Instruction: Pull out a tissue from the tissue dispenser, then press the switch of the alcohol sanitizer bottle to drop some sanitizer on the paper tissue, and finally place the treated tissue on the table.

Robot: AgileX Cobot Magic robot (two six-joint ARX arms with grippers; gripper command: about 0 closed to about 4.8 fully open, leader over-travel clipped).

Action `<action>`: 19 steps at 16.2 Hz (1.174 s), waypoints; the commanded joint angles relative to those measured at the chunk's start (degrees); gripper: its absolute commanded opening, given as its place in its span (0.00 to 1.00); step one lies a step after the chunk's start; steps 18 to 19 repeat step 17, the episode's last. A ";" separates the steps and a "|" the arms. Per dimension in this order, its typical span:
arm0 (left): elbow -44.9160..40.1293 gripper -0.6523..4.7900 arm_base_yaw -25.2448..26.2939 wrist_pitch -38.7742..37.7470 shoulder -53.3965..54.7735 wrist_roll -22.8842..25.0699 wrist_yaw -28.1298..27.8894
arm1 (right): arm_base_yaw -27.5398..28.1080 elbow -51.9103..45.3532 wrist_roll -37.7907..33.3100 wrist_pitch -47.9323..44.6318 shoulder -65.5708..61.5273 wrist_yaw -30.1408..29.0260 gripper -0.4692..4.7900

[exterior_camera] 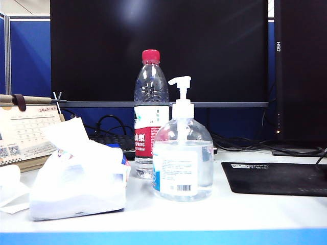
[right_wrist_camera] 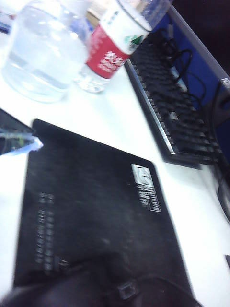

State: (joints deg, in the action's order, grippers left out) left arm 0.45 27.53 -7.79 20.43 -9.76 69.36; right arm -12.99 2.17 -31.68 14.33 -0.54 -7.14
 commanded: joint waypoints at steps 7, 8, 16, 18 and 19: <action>0.15 0.25 -1.03 -0.66 -0.37 -3.37 -19.76 | 0.00 -0.20 0.22 0.52 0.39 1.66 0.08; 0.15 0.25 -1.07 -0.50 -0.37 -3.67 -21.33 | 0.00 -0.20 0.22 0.52 0.39 1.68 0.08; 0.15 0.25 -2.34 -0.68 -0.37 -8.90 -46.18 | -0.02 -0.20 0.22 0.52 0.39 1.68 0.08; 0.15 0.25 -2.45 -0.68 -0.37 -8.90 -46.03 | -0.02 -0.17 0.22 0.52 0.39 1.68 0.08; 0.15 0.25 -2.45 -0.68 -0.37 -8.90 -46.03 | -0.02 -0.17 0.22 0.52 0.39 1.68 0.08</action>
